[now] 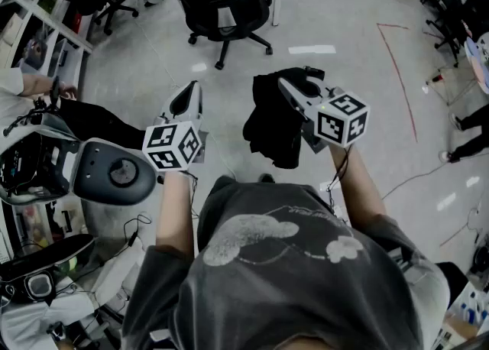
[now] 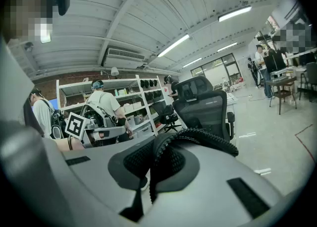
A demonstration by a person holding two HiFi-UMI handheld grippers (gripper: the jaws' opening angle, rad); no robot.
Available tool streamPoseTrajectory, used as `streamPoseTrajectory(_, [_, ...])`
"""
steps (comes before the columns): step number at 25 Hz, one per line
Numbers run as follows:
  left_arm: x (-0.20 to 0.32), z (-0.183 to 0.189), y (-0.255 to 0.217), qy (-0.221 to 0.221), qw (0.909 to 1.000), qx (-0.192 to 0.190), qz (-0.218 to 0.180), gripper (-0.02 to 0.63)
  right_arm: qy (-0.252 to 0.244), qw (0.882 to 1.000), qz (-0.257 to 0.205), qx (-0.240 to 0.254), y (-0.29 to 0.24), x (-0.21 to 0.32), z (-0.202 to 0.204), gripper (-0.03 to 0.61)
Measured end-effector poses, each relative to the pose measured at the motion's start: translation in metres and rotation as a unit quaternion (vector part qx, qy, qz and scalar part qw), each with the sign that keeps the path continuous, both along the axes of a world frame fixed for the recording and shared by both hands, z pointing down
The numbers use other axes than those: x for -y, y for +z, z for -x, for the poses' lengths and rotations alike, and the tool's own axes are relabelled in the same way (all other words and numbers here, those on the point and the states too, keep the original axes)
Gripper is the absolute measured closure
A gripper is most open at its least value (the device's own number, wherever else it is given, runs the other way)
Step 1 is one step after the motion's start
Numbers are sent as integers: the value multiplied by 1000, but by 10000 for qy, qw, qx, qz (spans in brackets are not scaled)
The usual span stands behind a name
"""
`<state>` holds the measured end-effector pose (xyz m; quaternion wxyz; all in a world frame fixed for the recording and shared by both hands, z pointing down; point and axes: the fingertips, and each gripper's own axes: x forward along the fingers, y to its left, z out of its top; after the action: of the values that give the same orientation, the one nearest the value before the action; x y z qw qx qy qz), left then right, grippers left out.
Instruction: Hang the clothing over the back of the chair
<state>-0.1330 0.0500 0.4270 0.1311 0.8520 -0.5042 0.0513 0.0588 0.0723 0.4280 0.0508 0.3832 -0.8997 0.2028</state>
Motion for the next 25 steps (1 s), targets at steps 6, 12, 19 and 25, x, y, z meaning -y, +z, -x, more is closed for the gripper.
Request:
streamPoseTrajectory(6, [2, -4, 21, -8, 10000, 8, -33, 614, 55, 10000, -31, 39, 22, 3, -6, 583])
streamPoseTrajectory(12, [-3, -1, 4, 12, 10000, 40, 15, 612, 87, 10000, -8, 49, 3, -1, -5, 582])
streamPoseTrajectory(19, [-22, -3, 23, -136, 9997, 84, 172, 612, 48, 10000, 72, -12, 20, -6, -14, 583])
streamPoseTrajectory(25, [-11, 9, 32, -167, 9993, 71, 316, 614, 104, 9997, 225, -58, 29, 6, -13, 581])
